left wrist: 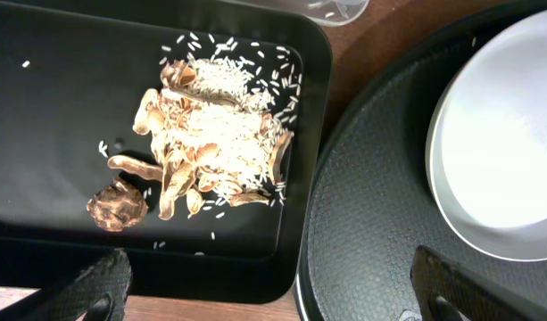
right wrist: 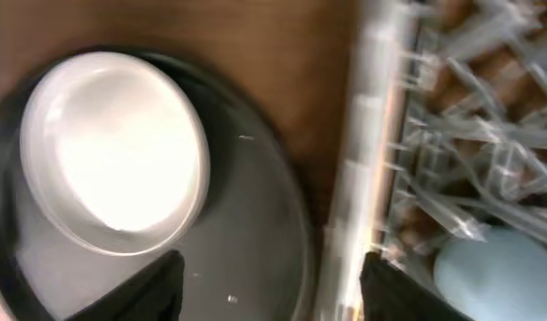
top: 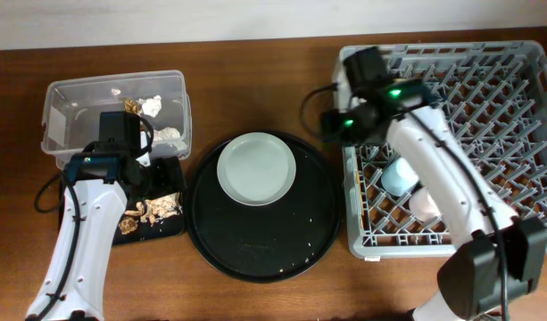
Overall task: Sort waste into correct bins and load items into the dishwasher rack
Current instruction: 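Grasp the grey plate with the right gripper and stand it in the rack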
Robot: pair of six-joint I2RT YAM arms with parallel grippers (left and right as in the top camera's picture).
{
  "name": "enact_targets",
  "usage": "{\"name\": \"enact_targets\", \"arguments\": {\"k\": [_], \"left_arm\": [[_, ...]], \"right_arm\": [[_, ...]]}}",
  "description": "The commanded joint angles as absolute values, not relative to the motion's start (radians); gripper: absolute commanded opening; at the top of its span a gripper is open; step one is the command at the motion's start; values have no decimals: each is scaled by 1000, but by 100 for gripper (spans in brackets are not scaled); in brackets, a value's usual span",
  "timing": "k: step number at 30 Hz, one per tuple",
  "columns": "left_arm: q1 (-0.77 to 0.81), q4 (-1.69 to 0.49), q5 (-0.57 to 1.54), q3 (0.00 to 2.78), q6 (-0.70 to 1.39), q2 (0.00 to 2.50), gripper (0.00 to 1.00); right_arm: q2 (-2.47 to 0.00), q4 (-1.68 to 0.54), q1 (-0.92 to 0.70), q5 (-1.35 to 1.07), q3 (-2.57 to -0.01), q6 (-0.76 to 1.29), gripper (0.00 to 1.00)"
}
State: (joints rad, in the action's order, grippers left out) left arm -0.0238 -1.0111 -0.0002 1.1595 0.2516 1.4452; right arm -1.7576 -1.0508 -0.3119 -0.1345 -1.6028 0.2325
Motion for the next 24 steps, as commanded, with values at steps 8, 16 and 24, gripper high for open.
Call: {"name": "enact_targets", "arguments": {"k": [8, 16, 24], "left_arm": [[-27, -1011, 3, 1162, 261, 1430, 99], [-27, -1011, 3, 1162, 261, 1430, 99], [-27, -1009, 3, 1162, 261, 1430, 99]], "right_arm": [[-2130, -993, -511, -131, -1608, 403, 67], [-2140, -1028, -521, -117, -1610, 428, 4], [-1572, -1090, -408, 651, -1641, 423, 4]]}}
